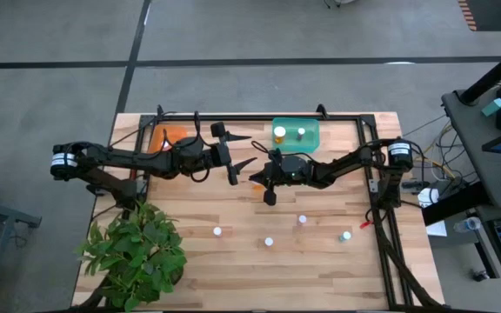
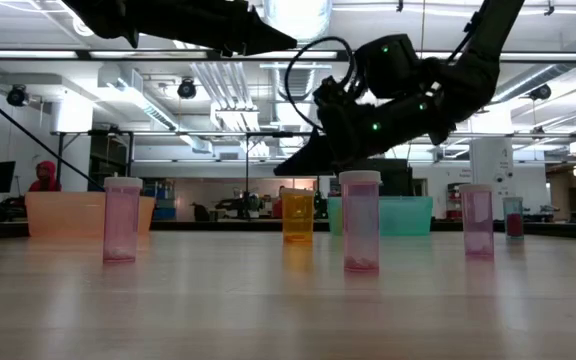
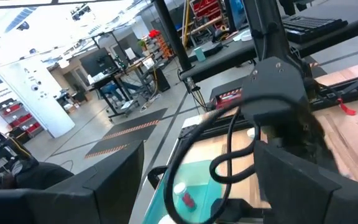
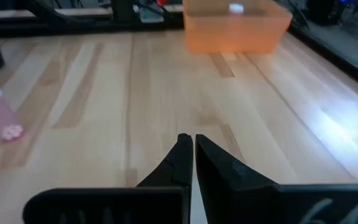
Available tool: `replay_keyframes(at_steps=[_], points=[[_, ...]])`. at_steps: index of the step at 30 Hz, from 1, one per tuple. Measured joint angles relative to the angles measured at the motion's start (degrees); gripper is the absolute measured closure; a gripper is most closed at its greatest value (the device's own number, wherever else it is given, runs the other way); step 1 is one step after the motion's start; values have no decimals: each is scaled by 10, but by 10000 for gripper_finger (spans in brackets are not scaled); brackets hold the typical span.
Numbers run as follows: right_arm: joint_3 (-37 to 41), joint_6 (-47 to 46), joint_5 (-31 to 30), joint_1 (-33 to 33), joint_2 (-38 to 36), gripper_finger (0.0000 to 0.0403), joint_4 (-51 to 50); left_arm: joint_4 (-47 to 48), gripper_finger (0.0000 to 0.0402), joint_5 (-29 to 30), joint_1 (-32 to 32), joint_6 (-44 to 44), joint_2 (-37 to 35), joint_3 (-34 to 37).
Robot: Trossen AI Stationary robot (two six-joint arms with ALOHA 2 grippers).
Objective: Pick and place medicine bottles into bin by pill shape (circle, oval)
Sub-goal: Put the orange capsule bottle into the green bin
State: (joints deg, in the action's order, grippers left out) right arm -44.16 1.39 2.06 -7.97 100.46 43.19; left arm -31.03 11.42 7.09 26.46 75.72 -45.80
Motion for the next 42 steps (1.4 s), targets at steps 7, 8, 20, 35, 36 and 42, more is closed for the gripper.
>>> replay_keyframes(at_steps=[7, 8, 20, 35, 36, 42], points=[[-1, -24, -1, 0, 30, 394, 12, 0, 120, 0, 0, 0, 0, 0], [-1, -28, -2, 2, 30, 394, 15, 0, 120, 0, 0, 0, 0, 0], [0, -10, -1, 2, -14, 394, 16, -1, 120, 0, 0, -1, 0, 0], [-1, -7, -6, 2, 16, 394, 5, -2, 120, 0, 0, -1, 0, 0], [-1, -5, -6, 2, 11, 394, 5, -2, 120, 0, 0, -1, 0, 0], [-2, 1, -6, 2, -29, 394, -1, 0, 120, 0, 0, -1, 0, 0]])
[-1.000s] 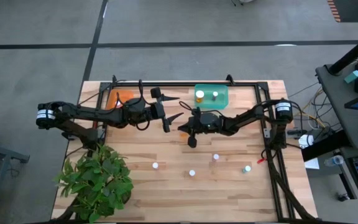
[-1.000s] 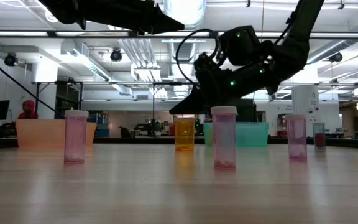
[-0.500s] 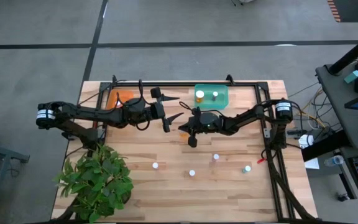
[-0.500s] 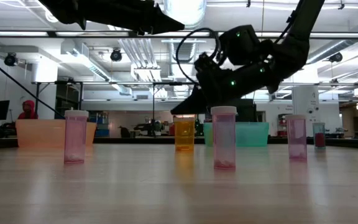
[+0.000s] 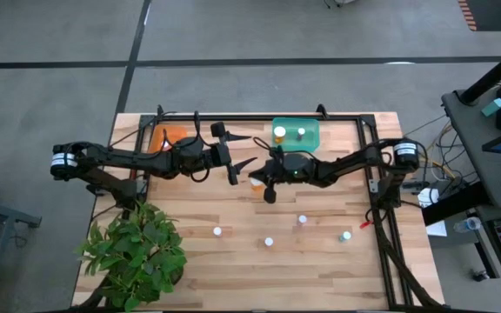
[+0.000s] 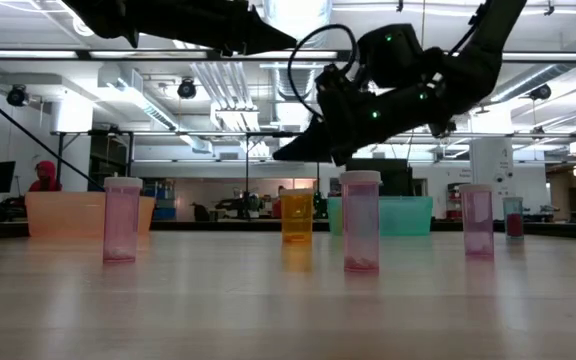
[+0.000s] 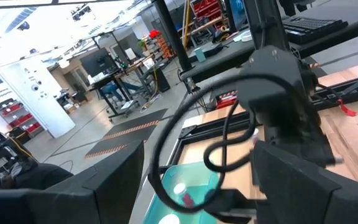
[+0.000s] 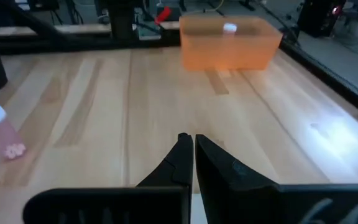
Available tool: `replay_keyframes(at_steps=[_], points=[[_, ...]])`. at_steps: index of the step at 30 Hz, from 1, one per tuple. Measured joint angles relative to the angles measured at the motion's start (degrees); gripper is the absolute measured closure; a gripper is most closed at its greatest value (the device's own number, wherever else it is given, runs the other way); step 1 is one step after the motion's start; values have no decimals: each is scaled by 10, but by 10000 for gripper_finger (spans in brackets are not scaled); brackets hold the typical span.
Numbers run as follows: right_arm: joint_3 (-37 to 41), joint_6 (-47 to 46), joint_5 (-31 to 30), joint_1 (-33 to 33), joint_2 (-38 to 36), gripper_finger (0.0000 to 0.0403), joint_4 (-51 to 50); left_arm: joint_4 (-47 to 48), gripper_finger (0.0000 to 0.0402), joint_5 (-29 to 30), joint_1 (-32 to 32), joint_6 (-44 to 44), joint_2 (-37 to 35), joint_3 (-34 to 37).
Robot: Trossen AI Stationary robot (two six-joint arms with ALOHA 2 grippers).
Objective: Pick and place medicine bottles into bin by pill shape (circle, oval)
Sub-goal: Put the orange capsule bottle into the green bin
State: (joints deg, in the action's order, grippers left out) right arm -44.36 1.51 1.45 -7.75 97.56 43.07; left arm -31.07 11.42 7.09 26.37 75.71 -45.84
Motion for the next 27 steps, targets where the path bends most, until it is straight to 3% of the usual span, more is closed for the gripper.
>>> replay_keyframes(at_steps=[7, 19, 23, 27], points=[[0, 20, 0, 1, -35, 380, -64, 0, 120, 0, 0, 0, 0, 0], [0, 11, -2, 2, -38, 251, -75, -1, 120, 0, 0, 0, 0, 0], [0, 30, -30, 5, -21, 267, -49, -2, 120, 0, 0, 0, 0, 0], [1, 28, -30, 5, 20, 323, 6, -2, 120, 0, 0, 0, 0, -1]])
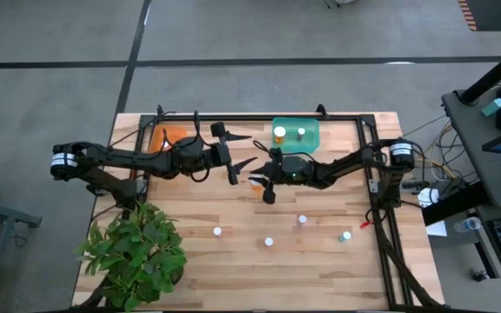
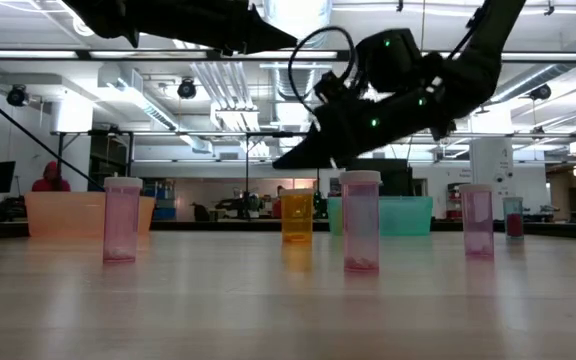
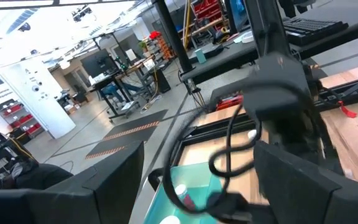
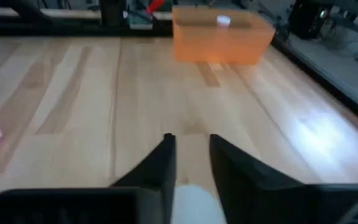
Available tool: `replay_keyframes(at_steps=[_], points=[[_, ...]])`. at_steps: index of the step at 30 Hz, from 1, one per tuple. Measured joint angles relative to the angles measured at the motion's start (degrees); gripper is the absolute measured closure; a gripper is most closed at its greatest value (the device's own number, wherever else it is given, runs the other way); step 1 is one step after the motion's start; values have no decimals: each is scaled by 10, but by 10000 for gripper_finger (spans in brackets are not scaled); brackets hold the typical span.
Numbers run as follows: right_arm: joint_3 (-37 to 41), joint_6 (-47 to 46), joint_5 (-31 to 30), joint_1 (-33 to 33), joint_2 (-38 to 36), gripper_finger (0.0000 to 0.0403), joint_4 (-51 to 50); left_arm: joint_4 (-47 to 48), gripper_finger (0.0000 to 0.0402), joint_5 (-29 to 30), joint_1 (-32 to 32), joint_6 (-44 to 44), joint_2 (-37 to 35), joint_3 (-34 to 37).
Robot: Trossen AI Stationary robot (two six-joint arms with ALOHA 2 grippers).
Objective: Pick and place medicine bottles into bin by pill shape (circle, oval)
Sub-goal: Put the orange capsule bottle into the green bin
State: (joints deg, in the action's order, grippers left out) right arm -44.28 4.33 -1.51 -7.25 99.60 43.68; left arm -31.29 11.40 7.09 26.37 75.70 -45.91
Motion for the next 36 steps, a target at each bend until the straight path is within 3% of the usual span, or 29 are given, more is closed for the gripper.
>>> replay_keyframes(at_steps=[3, 5, 18, 29, 36], points=[[0, -6, 0, 0, 33, 375, 40, 0, 120, 0, 0, 0, 0, 0], [1, -7, 0, 0, 48, 388, 61, 2, 120, 0, 0, 0, 0, 0], [2, -22, -1, 1, 74, 394, 98, 2, 120, 0, 0, 0, 0, 0], [1, -30, 0, 1, 17, 394, 40, 1, 120, 0, 0, 0, 0, 0], [0, -34, -1, 1, 58, 394, 42, 0, 120, 0, 0, 0, 0, 0]])
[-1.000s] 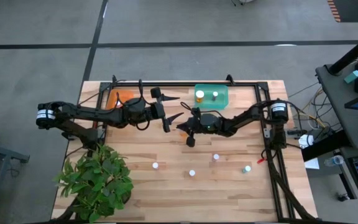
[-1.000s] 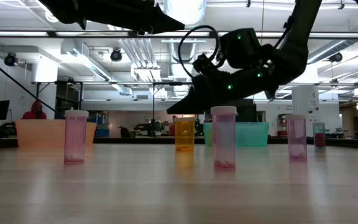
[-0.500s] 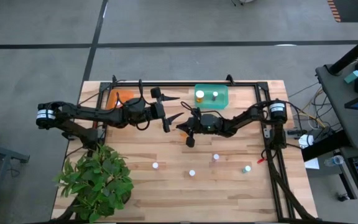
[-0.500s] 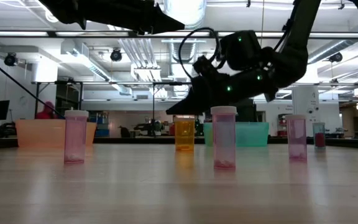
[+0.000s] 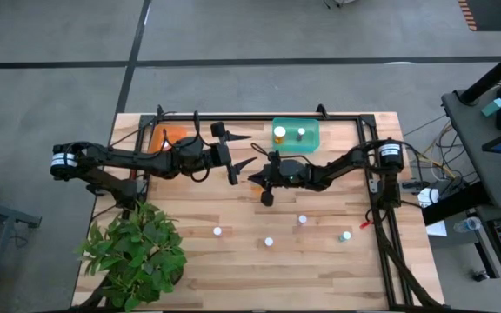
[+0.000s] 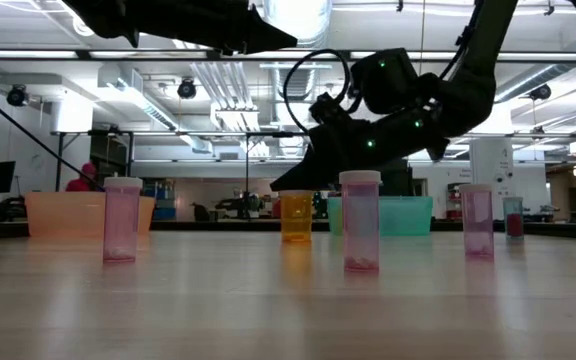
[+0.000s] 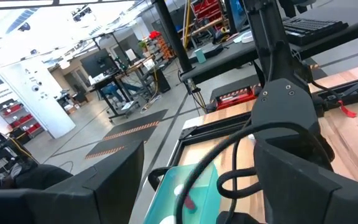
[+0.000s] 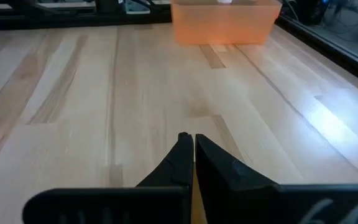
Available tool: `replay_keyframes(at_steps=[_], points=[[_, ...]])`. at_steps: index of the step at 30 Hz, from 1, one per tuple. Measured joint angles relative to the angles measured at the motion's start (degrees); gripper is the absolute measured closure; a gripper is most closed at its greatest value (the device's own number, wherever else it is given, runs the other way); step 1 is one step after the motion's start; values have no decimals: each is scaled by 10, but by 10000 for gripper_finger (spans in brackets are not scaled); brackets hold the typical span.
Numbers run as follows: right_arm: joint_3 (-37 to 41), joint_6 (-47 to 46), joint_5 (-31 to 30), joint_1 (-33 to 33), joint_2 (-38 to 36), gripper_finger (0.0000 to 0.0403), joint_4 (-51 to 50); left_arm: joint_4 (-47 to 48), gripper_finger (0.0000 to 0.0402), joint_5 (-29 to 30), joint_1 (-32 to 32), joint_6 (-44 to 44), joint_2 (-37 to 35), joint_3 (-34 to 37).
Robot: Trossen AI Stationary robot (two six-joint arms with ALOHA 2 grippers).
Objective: Pick and place medicine bottles into bin by pill shape (circle, oval)
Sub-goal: Put the orange capsule bottle into the green bin
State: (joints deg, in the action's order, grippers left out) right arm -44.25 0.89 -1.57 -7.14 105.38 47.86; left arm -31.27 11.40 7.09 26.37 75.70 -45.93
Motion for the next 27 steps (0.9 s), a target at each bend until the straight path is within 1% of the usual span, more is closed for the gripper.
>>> replay_keyframes(at_steps=[4, 11, 16, 19, 24, 27], points=[[0, -3, 0, 0, 0, 394, 1, 0, 120, 0, 0, 0, 0, 0], [2, 3, 1, 0, -53, 394, -14, 0, 120, 0, 0, 0, 0, 0], [1, 14, 1, 2, -58, 394, -26, 2, 120, 0, 0, 0, 0, 0], [2, 19, 0, 3, -44, 394, -25, 2, 120, 0, 0, 0, 0, 1], [3, 13, 0, 2, 0, 394, -15, 2, 120, 0, 0, 0, 0, 0], [2, 6, -1, 3, 9, 394, -6, 1, 120, 0, 0, 0, 0, 0]])
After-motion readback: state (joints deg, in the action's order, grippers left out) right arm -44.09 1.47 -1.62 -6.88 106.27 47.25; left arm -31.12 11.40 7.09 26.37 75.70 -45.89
